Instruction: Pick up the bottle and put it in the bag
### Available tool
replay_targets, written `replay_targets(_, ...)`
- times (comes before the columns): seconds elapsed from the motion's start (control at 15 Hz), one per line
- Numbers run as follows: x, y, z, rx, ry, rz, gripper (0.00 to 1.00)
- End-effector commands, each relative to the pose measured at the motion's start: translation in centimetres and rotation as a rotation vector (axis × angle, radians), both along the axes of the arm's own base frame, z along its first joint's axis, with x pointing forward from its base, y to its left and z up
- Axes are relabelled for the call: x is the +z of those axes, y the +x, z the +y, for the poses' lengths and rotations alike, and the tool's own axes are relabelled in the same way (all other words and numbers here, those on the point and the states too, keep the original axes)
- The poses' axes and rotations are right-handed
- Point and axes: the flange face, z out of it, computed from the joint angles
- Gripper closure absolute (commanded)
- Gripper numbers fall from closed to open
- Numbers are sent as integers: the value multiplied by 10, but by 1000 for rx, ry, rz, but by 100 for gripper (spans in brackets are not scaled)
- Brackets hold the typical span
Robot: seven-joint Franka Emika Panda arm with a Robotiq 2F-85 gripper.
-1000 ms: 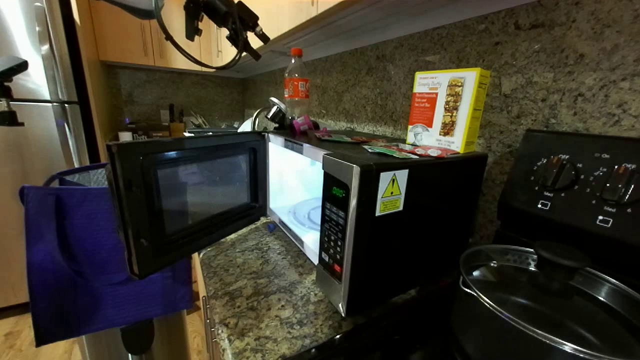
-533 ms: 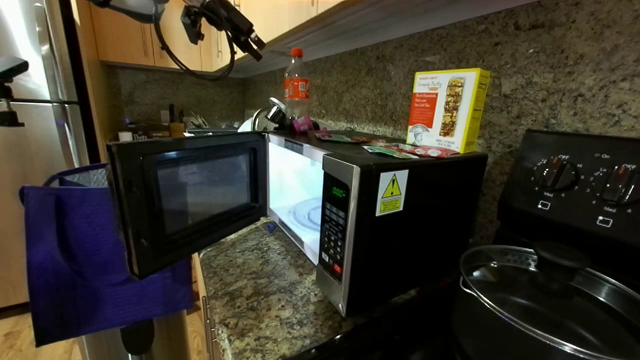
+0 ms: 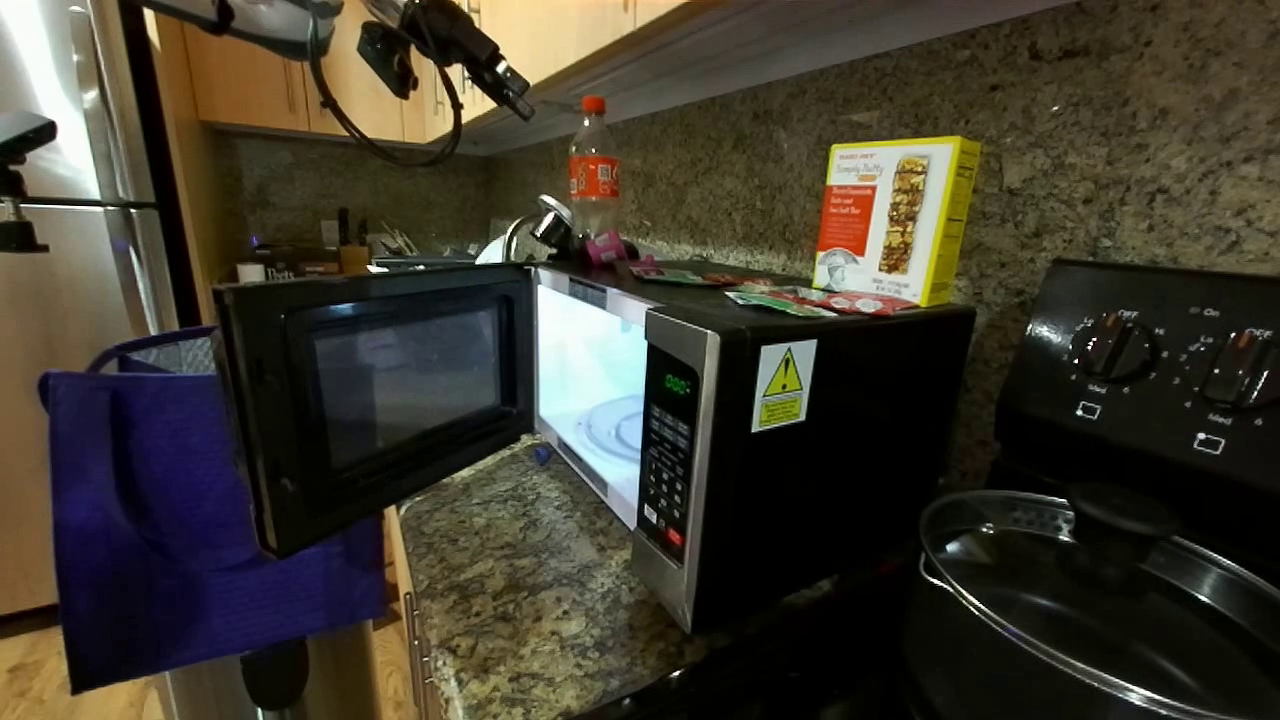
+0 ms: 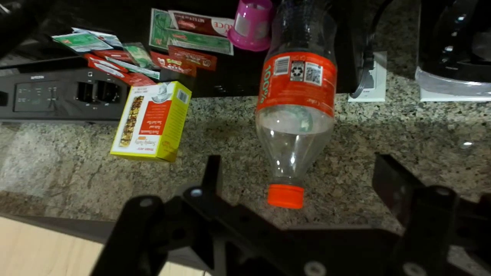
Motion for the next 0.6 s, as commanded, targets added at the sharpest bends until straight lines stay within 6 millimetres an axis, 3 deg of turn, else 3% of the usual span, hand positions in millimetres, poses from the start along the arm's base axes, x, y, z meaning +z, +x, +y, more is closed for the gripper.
replay_targets(0.0,3,-2,3,-46,-24,-22,0)
replay_targets(0.53,1,0,4,-6,-15,-16,0)
